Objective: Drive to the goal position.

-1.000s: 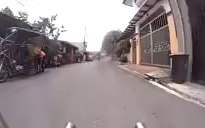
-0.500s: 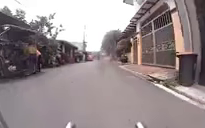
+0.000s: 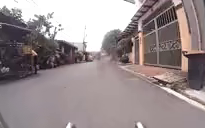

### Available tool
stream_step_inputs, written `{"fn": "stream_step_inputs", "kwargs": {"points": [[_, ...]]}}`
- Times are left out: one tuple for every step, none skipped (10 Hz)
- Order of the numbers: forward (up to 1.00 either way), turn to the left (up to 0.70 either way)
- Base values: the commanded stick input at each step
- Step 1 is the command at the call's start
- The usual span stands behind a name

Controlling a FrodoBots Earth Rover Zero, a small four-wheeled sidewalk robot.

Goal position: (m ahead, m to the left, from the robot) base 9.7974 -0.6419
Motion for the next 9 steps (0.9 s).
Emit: {"fn": "stream_step_inputs", "kwargs": {"points": [[0.7,0.0],[0.7,0.0],[0.7,0.0],[0.7,0.0],[0.7,0.0],[0.7,0.0],[0.7,0.0],[0.7,0.0],[0.7,0.0]]}}
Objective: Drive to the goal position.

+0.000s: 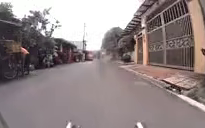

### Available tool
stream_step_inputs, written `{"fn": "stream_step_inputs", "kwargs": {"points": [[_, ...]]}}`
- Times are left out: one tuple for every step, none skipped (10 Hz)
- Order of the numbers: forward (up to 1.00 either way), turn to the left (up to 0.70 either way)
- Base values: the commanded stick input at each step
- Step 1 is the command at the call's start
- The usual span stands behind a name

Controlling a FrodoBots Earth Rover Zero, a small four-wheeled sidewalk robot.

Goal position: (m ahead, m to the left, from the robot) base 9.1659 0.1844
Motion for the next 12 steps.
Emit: {"fn": "stream_step_inputs", "kwargs": {"points": [[0.7,0.0],[0.7,0.0],[0.7,0.0],[0.7,0.0],[0.7,0.0],[0.7,0.0],[0.7,0.0],[0.7,0.0],[0.7,0.0],[0.7,0.0],[0.7,-0.05],[0.7,-0.12]]}}
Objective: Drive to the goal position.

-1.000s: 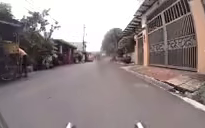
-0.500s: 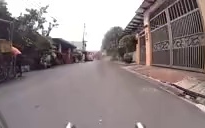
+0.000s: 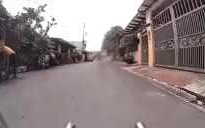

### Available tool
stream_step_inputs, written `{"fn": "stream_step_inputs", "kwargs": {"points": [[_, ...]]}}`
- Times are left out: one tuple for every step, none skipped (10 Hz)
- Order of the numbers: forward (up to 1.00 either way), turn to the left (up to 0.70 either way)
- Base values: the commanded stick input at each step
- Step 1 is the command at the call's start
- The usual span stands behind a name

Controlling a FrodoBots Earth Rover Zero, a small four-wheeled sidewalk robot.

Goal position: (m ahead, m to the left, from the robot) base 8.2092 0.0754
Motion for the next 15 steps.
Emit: {"fn": "stream_step_inputs", "kwargs": {"points": [[0.7,-0.14],[0.7,-0.14],[0.7,-0.08],[0.7,0.0],[0.7,0.0],[0.7,0.0],[0.7,0.0],[0.7,0.01],[0.7,0.06],[0.7,0.09],[0.7,0.12],[0.7,0.14],[0.7,0.03],[0.7,0.01],[0.7,0.01]]}}
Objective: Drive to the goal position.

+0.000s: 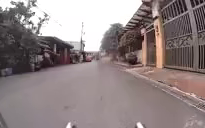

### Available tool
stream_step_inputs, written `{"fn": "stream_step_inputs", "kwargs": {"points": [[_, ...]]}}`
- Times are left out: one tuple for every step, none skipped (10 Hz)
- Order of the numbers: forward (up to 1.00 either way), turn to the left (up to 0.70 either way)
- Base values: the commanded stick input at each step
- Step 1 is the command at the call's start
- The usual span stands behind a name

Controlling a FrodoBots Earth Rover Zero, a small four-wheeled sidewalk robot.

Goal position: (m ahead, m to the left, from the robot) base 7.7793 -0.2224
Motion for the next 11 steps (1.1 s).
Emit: {"fn": "stream_step_inputs", "kwargs": {"points": [[0.7,0.02],[0.7,0.06],[0.7,0.11],[0.7,0.05],[0.7,0.02],[0.7,0.01],[0.7,0.01],[0.7,0.01],[0.7,0.01],[0.7,0.01],[0.7,0.01]]}}
